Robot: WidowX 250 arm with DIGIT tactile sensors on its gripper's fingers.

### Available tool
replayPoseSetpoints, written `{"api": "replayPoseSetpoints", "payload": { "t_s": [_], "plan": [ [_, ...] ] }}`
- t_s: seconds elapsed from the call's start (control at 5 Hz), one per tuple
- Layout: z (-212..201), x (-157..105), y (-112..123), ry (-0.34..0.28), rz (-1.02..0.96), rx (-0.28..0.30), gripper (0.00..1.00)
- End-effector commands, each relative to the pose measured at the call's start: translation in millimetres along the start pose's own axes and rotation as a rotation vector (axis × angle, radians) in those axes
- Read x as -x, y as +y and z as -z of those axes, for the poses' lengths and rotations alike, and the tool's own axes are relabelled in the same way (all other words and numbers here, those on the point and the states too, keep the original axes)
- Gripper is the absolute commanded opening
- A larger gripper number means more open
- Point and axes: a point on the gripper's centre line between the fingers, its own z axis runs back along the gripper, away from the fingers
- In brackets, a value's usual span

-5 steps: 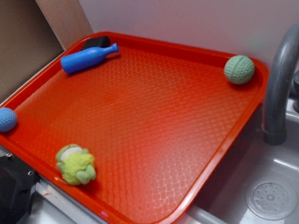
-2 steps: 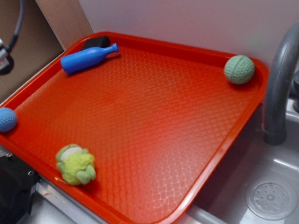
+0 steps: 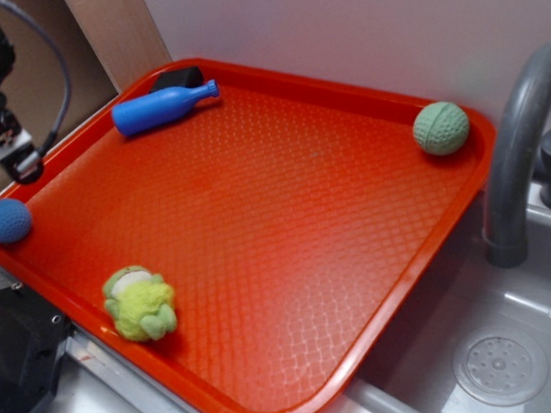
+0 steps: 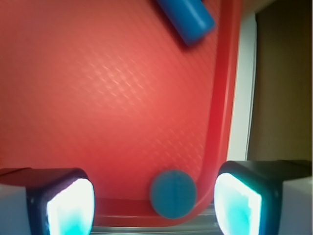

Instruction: Grab the blue ball.

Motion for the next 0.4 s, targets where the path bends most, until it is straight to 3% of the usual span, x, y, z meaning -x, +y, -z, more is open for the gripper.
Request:
{"api": "replayPoseSetpoints", "payload": {
  "t_s": [0.0,0.2],
  "plan": [
    [31,29,6,0.113,-0.069,-0.019,1.0],
    [48,26,19,0.16,-0.111,0.003,1.0]
  ]
}}
